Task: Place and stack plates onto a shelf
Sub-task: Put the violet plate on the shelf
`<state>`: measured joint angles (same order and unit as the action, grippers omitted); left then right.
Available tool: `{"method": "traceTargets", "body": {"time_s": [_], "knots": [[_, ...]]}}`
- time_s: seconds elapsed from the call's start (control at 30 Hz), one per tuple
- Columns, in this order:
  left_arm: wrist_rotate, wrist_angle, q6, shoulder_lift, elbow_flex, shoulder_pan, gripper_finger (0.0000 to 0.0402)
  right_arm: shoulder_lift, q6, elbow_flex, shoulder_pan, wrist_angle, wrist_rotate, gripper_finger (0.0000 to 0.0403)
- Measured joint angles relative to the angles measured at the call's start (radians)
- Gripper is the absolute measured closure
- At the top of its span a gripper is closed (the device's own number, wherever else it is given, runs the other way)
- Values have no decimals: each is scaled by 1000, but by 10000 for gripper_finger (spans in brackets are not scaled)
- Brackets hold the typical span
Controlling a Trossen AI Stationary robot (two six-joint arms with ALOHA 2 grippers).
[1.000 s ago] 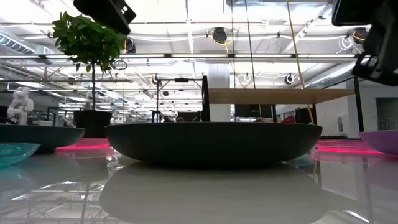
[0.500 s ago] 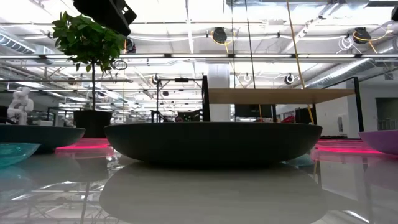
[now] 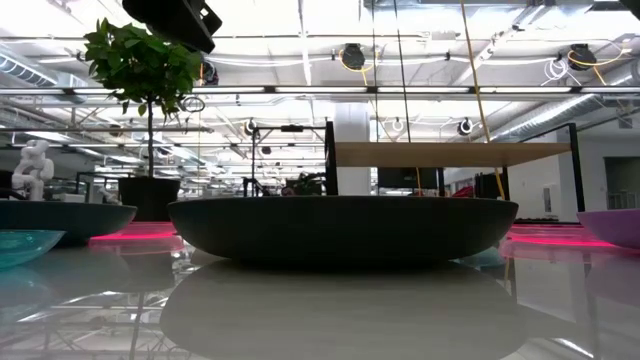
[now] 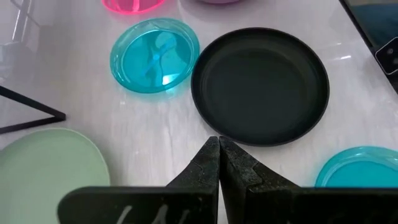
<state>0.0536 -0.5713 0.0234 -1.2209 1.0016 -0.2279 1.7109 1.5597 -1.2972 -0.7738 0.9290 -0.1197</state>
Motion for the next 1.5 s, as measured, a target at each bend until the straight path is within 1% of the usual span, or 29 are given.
{"method": "traceTargets", "body": {"time_s": [0.17,0.27,0.33,0.43,0.47,0.6,0.77,0.87,0.93,1.0,1.13,1.3,1.5], "knots": [[0,0,4,0,0,0,398,30,35,0,0,-3,-88,403],[0,1,5,0,0,0,398,43,35,0,0,-8,-118,403],[0,1,5,0,0,0,398,44,41,0,1,-9,-101,403],[0,1,1,0,0,0,398,43,48,0,5,-14,-14,398],[0,1,1,0,0,0,398,43,45,0,7,-16,-1,394],[0,1,1,0,0,0,398,43,30,0,10,-23,21,354],[0,8,0,0,0,0,398,43,61,0,14,-22,24,277],[0,36,0,0,0,0,398,43,71,0,15,-19,71,236],[0,59,1,0,0,0,398,43,58,0,17,-19,95,217],[0,79,4,0,0,0,398,43,47,0,18,-13,97,207],[1,101,5,0,0,0,398,68,-1,1,18,-7,66,205],[1,104,6,0,0,0,398,120,-82,2,19,-4,-10,220],[1,104,9,0,0,0,398,138,-107,2,20,0,-7,251]]}}
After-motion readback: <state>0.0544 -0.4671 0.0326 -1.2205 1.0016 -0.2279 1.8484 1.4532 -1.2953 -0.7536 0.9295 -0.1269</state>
